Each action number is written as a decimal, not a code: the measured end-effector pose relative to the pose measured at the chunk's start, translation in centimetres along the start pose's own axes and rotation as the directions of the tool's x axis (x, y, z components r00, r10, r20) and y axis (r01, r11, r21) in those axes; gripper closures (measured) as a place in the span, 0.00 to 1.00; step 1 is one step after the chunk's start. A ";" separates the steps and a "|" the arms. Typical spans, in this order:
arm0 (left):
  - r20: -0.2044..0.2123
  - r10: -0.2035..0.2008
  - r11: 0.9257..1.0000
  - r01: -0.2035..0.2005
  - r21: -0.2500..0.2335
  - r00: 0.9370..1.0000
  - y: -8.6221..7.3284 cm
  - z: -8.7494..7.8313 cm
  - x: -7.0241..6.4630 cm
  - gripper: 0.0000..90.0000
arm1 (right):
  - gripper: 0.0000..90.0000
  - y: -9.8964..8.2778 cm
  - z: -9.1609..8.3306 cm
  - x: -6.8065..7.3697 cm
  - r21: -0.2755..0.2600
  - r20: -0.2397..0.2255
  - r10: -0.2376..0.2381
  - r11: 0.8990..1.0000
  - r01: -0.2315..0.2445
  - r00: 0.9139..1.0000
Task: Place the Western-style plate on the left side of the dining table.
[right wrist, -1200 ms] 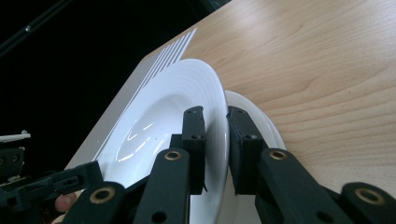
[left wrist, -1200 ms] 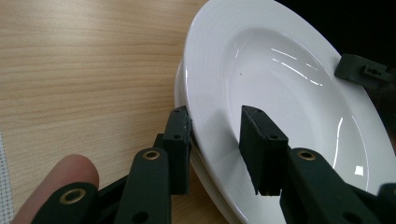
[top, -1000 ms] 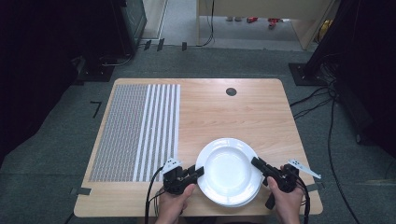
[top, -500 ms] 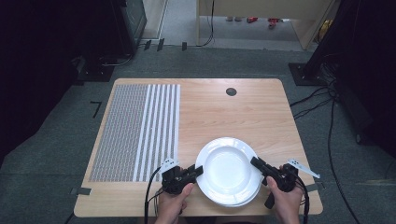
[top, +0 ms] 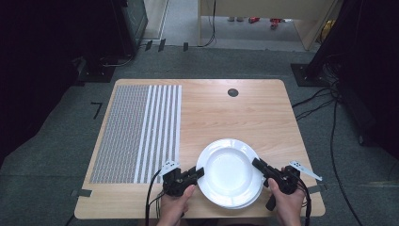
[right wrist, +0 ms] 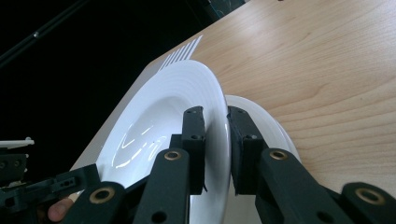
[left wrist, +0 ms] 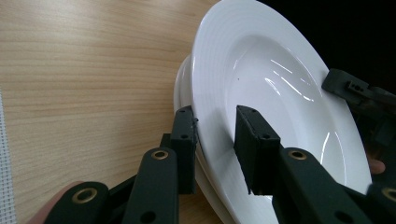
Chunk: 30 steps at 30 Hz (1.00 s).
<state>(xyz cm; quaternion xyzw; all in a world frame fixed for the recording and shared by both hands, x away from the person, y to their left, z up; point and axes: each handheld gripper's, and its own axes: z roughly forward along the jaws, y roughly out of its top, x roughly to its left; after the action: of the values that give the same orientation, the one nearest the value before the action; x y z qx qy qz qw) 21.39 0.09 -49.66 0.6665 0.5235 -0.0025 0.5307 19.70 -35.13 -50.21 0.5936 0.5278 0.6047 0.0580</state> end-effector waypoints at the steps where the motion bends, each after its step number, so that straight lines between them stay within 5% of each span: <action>1: 0.008 -0.011 1.000 0.011 0.005 1.000 0.0 0.1 0.1 0.78 | 0.89 0.0 0.0 0.0 -0.002 -0.001 -0.001 1.000 0.001 1.000; 14: 0.071 -0.051 0.999 0.051 0.003 0.996 0.3 -0.3 0.8 0.82 | 0.93 0.3 -0.2 0.2 -0.037 -0.049 0.064 0.997 -0.066 0.997; 30: 0.050 -0.046 0.998 0.048 -0.042 0.998 1.5 -1.9 1.9 0.84 | 0.92 -0.1 1.0 1.6 -0.026 -0.077 0.060 0.998 -0.062 0.995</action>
<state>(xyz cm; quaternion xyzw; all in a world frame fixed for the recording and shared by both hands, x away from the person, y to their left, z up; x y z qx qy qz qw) 22.23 2.94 -48.83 0.6422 0.5258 -0.0198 0.5573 19.91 -33.40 -49.45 0.5850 0.5027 0.6358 0.0280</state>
